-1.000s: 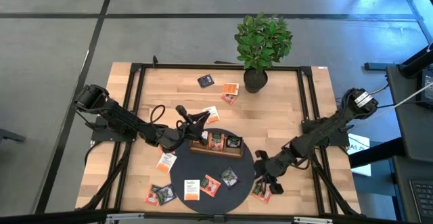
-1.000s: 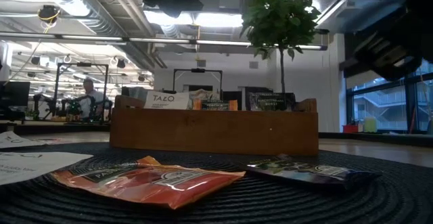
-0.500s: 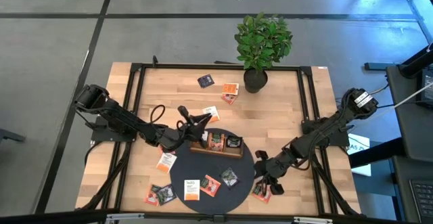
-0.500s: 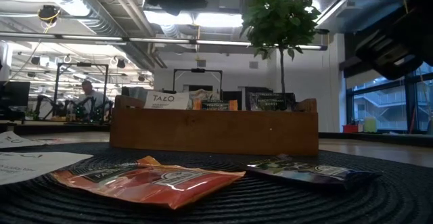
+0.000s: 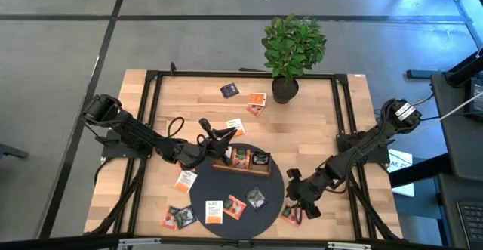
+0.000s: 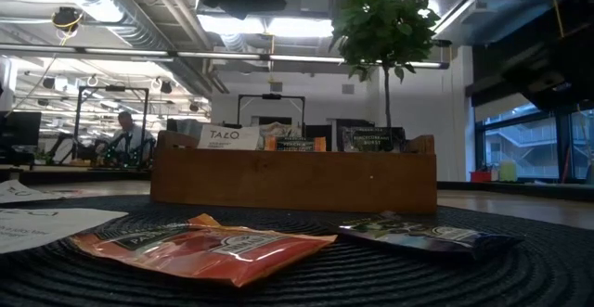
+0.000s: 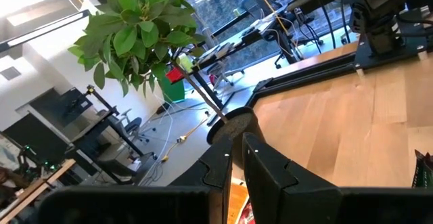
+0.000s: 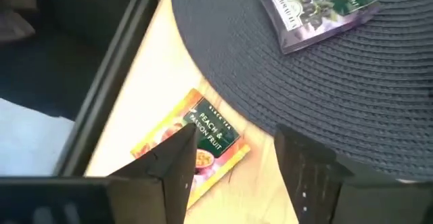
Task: Pick & Place Tea
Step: Put the orange black tea bag into the middle section of the wooden organizer
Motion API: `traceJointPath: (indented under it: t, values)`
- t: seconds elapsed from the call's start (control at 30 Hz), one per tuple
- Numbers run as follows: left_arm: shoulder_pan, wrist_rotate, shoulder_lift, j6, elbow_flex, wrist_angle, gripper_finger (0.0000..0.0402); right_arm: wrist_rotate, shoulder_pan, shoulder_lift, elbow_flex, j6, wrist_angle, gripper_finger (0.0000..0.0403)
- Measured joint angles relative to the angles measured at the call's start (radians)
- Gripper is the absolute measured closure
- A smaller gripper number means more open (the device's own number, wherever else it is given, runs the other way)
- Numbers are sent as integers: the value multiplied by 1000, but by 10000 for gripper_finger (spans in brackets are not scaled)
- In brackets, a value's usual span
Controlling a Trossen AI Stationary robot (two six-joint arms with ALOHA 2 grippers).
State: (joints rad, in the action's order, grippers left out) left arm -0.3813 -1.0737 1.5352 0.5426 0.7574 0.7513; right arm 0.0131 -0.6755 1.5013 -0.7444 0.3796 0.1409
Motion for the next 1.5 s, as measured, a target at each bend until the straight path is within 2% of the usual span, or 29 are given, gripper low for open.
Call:
traceJointPath:
  t: [0.3,0.57,0.8,1.1,1.5]
  values:
    - [0,-1,0,-4,0,-3,368,19,-12,85,0,-78,-77,235]
    - [0,-1,0,-50,0,-68,368,20,-43,182,0,-149,-135,245]
    - [0,-1,0,-50,0,-75,368,46,-46,248,-3,-145,-149,267]
    - [0,1,0,-61,0,-75,368,49,-47,251,-3,-126,-123,323]
    - [0,2,0,-60,0,-75,368,48,-48,253,-3,-73,-111,347]
